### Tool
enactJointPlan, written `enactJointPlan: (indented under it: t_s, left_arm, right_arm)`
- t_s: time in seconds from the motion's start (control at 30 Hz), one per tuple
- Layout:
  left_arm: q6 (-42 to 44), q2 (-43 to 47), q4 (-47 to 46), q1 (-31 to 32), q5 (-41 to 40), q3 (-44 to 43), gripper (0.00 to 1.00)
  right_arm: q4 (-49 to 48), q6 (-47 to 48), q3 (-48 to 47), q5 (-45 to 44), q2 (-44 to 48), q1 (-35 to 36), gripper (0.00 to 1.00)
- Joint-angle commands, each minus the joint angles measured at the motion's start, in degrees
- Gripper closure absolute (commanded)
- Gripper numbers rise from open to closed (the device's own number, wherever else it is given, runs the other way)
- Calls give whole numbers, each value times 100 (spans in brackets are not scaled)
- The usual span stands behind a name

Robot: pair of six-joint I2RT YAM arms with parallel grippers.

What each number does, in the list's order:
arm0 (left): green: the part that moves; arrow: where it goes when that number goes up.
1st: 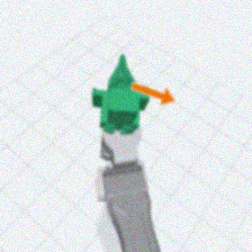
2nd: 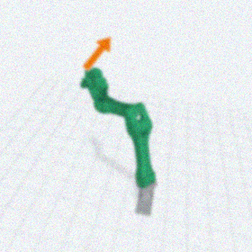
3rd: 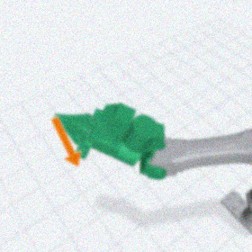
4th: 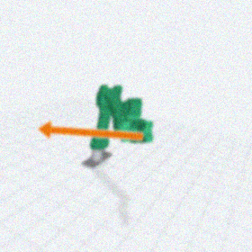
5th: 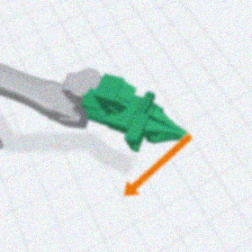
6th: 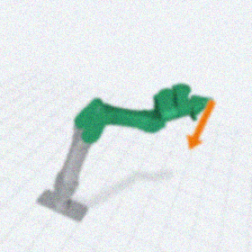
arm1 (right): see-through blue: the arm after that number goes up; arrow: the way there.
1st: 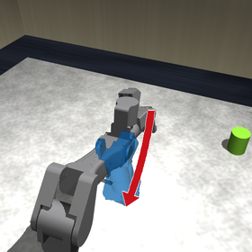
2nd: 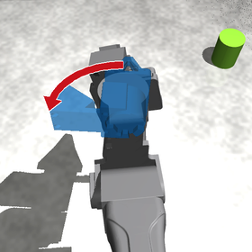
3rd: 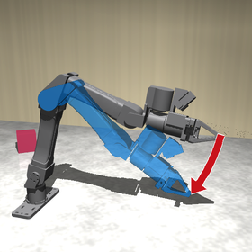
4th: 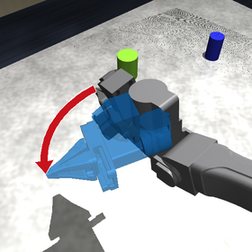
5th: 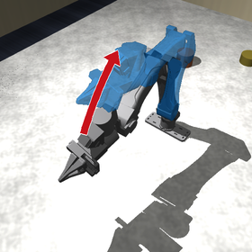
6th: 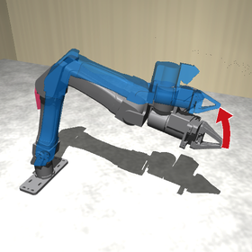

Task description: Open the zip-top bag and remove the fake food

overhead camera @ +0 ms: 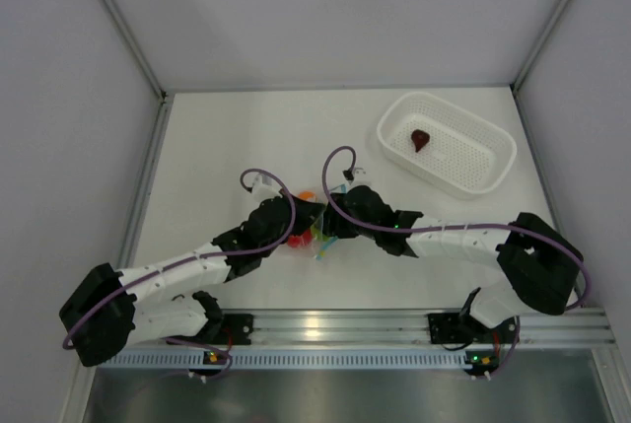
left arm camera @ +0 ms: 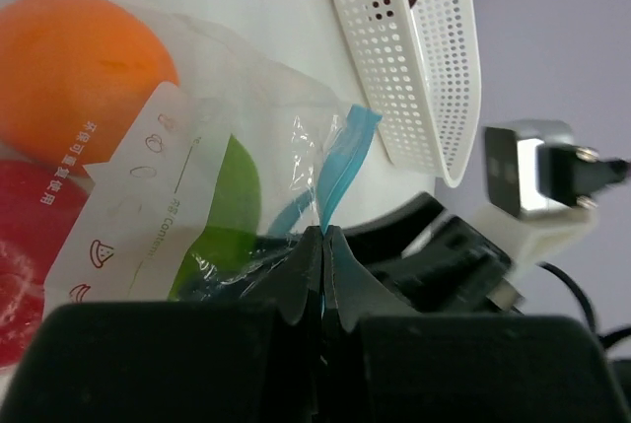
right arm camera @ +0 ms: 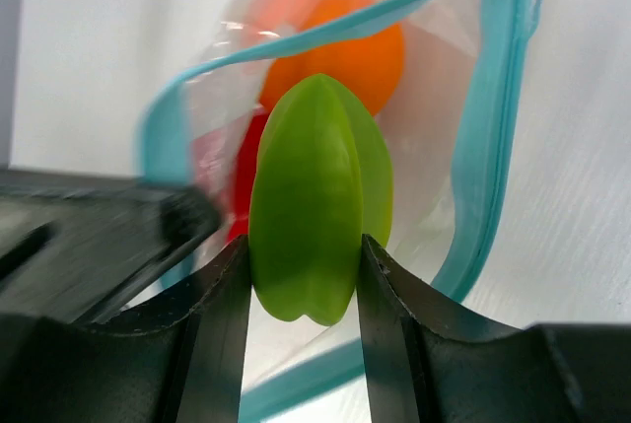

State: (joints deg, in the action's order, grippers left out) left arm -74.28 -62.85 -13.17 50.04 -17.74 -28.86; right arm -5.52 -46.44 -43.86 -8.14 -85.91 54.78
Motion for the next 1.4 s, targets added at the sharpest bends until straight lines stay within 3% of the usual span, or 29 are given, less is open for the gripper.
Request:
enactJointPlan:
  t_s: [0.0,1.37]
  left_arm:
    - [89,-122,7,-56,-195,39,100]
    - [335,-175,25,-30,-327,-23,100]
  right_arm:
    - [-503,152,-71,234,566,182,76]
    - [1043,732,-176,-697,2077,76,78]
